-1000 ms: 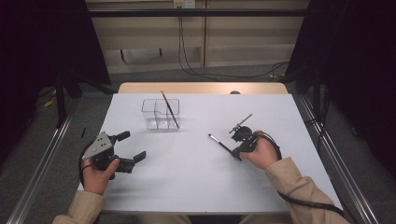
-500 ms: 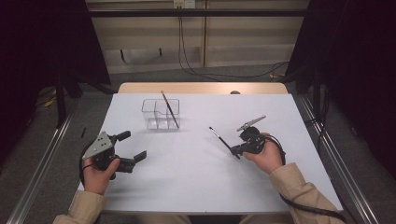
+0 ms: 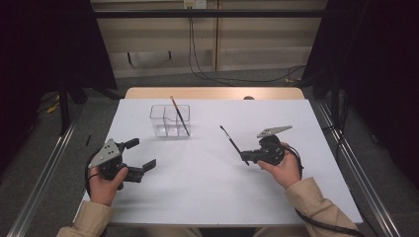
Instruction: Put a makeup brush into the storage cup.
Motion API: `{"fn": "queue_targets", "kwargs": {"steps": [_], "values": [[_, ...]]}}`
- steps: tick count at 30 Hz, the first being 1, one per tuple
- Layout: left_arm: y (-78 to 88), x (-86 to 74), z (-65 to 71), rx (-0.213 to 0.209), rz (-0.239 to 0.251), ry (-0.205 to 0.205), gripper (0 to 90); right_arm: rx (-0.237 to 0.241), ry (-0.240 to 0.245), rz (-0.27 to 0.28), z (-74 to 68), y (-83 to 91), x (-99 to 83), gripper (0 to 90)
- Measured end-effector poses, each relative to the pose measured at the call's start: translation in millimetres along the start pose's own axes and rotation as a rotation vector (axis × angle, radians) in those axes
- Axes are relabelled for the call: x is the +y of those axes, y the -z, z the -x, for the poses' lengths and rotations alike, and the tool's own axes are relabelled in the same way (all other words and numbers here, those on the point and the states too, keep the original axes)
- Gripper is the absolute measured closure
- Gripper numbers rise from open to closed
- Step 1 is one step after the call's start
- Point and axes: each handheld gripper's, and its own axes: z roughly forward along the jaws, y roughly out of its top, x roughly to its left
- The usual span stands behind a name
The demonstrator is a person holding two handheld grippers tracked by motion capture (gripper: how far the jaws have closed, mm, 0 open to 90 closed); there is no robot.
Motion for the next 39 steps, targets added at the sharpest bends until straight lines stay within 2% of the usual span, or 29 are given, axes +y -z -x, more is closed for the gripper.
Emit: {"fn": "queue_targets", "kwargs": {"steps": [5,7,13,21,26,39], "values": [[-1.3,0.5,0.5,-0.003,0.002,0.003,0.0,0.000,0.021,0.064,-0.9,3.8,-0.4,84.7],[-1.8,0.6,0.5,-0.005,0.003,0.005,0.0,0.005,0.016,0.083,-1.4,4.4,-1.3,84.7],[-3.4,0.8,1.2,-0.007,0.004,0.008,0.0,0.013,0.053,0.154,-5.7,7.9,-1.5,84.7],[-7.1,1.9,2.3,-0.016,0.014,0.022,0.0,0.033,0.050,0.199,-8.1,9.1,-2.8,84.7],[-9.9,2.4,3.2,-0.025,0.016,0.032,0.0,0.049,0.067,0.244,-11.7,10.0,-2.1,84.7],[-15.5,6.1,4.7,-0.040,0.041,0.058,0.0,0.069,0.079,0.304,-14.0,12.4,-1.8,84.7]]}}
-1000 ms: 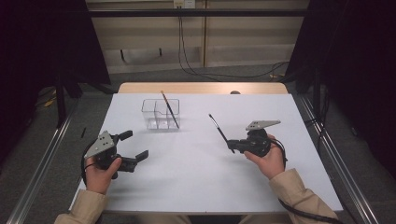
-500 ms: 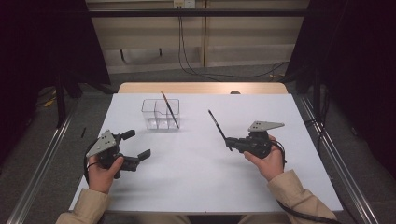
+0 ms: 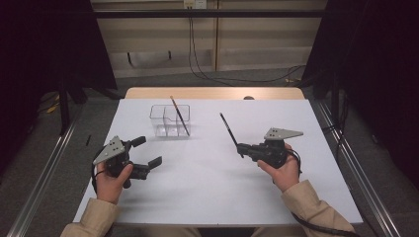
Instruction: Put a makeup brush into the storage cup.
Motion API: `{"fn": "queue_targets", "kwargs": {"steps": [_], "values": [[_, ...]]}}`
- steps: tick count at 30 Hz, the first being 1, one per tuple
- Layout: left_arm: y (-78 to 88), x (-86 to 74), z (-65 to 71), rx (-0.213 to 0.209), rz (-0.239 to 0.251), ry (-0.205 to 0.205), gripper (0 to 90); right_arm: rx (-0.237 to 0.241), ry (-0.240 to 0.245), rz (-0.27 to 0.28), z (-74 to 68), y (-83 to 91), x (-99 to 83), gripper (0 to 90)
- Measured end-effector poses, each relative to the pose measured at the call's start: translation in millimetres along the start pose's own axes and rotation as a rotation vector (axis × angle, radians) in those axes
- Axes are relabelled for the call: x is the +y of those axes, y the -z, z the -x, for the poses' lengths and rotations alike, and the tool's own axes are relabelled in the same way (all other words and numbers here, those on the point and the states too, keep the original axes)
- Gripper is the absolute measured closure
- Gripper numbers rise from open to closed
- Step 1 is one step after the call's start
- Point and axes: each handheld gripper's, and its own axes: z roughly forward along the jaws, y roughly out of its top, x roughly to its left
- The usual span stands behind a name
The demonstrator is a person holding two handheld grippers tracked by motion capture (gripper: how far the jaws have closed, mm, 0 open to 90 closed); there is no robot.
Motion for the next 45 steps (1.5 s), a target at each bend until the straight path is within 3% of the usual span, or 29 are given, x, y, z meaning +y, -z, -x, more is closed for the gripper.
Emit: {"fn": "queue_targets", "kwargs": {"steps": [13,32,45], "values": [[-13.7,6.3,3.9,-0.030,0.014,0.019,0.0,0.024,0.027,0.032,-5.1,-0.1,2.2,84.7],[-64.7,24.1,23.0,-0.155,0.042,0.058,0.0,0.035,0.030,0.042,-7.3,0.3,3.4,84.7],[-88.3,28.6,31.4,-0.197,0.053,0.086,0.0,0.040,0.038,0.045,-9.0,-1.0,3.4,84.7]]}}
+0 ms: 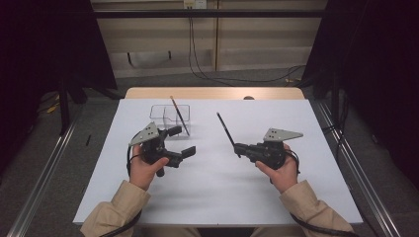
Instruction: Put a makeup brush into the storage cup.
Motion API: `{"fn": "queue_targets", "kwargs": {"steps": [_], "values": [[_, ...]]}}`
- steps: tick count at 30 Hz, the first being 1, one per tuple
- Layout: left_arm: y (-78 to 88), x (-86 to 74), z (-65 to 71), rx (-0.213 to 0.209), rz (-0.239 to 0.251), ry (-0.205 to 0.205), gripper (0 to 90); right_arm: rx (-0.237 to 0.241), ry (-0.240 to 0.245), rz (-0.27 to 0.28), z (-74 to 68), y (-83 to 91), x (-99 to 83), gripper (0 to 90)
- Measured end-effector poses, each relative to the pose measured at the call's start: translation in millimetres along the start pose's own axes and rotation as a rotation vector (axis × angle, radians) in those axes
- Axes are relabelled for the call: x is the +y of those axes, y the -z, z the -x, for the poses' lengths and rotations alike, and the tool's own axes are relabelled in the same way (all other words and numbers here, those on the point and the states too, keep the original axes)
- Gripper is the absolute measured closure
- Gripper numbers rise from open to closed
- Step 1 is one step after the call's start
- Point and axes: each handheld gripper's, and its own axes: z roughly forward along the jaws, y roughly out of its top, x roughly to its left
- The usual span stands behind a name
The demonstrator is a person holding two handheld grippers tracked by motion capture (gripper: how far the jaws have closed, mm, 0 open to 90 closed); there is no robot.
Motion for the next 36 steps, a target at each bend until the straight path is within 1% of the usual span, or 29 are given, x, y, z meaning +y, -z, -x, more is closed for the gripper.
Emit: {"fn": "queue_targets", "kwargs": {"steps": [3,7,9,11,15,17,22,26,30,36], "values": [[-7.1,0.3,1.4,-0.012,-0.003,0.005,0.0,0.005,0.003,0.000,-1.2,-0.5,0.2,84.6],[-16.3,-0.5,2.7,-0.024,-0.006,0.028,0.0,0.010,0.005,0.002,-2.0,-0.9,0.6,84.7],[-20.2,-0.9,3.8,-0.026,-0.011,0.032,0.0,0.007,0.008,0.003,-2.2,-0.9,0.7,84.7],[-23.7,-1.2,4.5,-0.038,-0.008,0.040,0.0,0.009,0.006,0.003,-2.0,-0.8,0.6,84.7],[-29.7,-1.4,6.0,-0.054,-0.007,0.042,0.0,0.011,0.009,0.003,-2.0,-0.9,0.5,84.6],[-32.9,-1.8,6.8,-0.055,-0.011,0.041,0.0,0.013,0.006,0.003,-2.4,-1.3,0.5,84.7],[-40.8,-2.1,8.9,-0.069,-0.007,0.054,0.0,0.019,0.006,0.005,-2.9,-2.2,0.6,84.6],[-46.6,-2.1,10.8,-0.081,-0.008,0.055,0.0,0.021,0.008,0.006,-3.2,-2.3,0.7,84.6],[-52.1,-2.6,11.9,-0.074,-0.019,0.064,0.0,0.024,0.008,0.007,-3.6,-2.5,1.1,84.6],[-58.1,-3.3,12.4,-0.073,-0.018,0.087,0.0,0.032,0.012,0.009,-4.4,-3.7,1.1,84.6]]}}
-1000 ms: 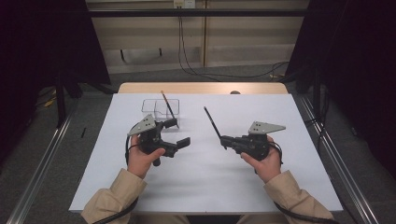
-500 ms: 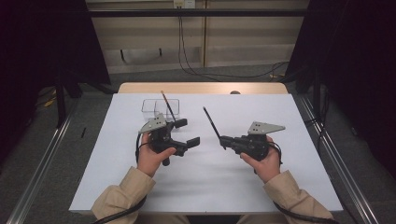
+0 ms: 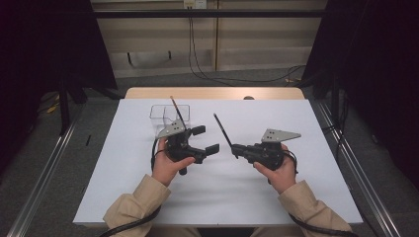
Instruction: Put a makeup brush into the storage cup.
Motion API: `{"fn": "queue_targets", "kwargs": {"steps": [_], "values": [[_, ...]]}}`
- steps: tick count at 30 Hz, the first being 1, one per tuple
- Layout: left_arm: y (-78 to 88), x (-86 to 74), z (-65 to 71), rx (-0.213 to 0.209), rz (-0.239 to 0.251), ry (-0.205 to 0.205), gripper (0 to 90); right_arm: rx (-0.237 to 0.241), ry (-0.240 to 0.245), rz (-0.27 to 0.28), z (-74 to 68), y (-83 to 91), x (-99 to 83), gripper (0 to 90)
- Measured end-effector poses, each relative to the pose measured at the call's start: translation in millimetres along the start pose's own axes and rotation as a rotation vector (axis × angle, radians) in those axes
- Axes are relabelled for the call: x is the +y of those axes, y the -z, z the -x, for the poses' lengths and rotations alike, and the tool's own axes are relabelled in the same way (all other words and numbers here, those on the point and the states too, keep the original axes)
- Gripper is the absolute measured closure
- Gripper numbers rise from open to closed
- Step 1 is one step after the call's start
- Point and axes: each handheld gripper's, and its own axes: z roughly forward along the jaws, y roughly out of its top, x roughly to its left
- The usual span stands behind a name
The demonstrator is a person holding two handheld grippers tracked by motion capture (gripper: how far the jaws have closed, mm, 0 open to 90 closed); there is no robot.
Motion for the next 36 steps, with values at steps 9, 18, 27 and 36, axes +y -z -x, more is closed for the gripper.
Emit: {"fn": "queue_targets", "kwargs": {"steps": [9,18,27,36], "values": [[-1.9,0.0,-0.3,-0.013,0.006,0.005,7.1,0.009,0.007,-0.005,-2.3,-2.9,-0.2,84.6],[-3.3,-0.7,-0.3,-0.069,0.024,0.054,22.4,0.012,0.010,-0.004,-3.2,-3.7,0.0,84.6],[-4.3,-2.8,-0.6,-0.068,0.019,0.074,33.1,0.022,0.018,-0.004,-5.5,-6.3,-0.1,84.6],[-4.5,-5.6,0.3,-0.080,-0.002,0.122,55.5,0.027,0.018,-0.005,-6.5,-8.3,-0.4,84.6]]}}
